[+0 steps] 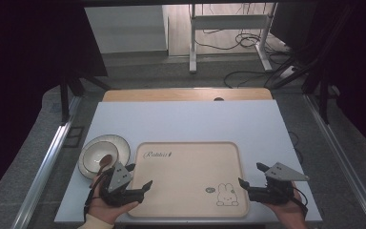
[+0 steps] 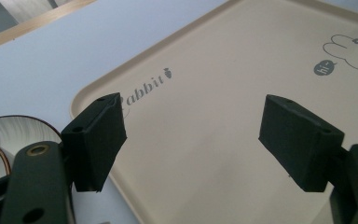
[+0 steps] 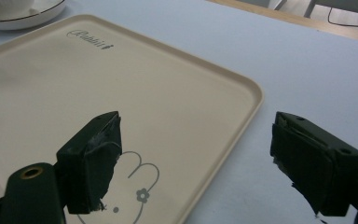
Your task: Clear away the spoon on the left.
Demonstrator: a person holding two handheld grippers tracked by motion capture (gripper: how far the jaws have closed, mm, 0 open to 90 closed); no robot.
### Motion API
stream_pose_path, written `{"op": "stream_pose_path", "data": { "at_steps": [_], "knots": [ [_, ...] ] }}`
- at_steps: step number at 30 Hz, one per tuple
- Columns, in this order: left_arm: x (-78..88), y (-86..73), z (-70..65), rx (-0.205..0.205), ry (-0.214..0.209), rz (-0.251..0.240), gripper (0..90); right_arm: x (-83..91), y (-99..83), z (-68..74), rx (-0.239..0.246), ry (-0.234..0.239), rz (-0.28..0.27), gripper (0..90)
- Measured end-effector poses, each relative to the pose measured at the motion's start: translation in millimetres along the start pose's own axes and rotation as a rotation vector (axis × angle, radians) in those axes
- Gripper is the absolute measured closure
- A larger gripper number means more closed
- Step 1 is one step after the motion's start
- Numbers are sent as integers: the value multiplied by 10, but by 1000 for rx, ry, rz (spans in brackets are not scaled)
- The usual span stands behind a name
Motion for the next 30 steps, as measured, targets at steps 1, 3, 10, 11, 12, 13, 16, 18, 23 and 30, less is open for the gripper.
{"op": "stream_pose_path", "data": {
  "at_steps": [1,3,10,11,12,13,16,18,23,30],
  "knots": [
    [6,0,3,-4,2,1,223,-10,5,10,5,3,2,169],
    [17,7,4,-2,4,-4,224,-32,8,18,19,5,7,169],
    [76,30,15,10,0,-27,224,-21,-7,6,14,-4,8,173],
    [88,34,19,8,2,-29,224,-19,-4,4,13,-5,7,173],
    [102,35,21,8,3,-30,224,-20,-1,3,12,-6,7,174],
    [116,38,23,9,3,-34,224,-21,0,3,12,-7,7,174],
    [166,42,41,3,11,-37,223,-35,1,8,17,-10,10,175],
    [196,45,63,5,17,-45,221,-48,3,15,19,-8,14,175],
    [298,49,152,35,34,-86,213,-55,8,12,10,-1,13,176],
    [416,18,270,66,51,-102,214,-42,4,-4,3,-3,8,178]
  ]
}}
Point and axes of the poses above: each handheld gripper's, and its own axes: x roughly backward along the jaws, y roughly out of its top, z roughly to its left, the point moved 8 cm from there along -x, roughly forward along the jaws, and after that the axes turned 13 degrees about z, right-handed, at the moved point
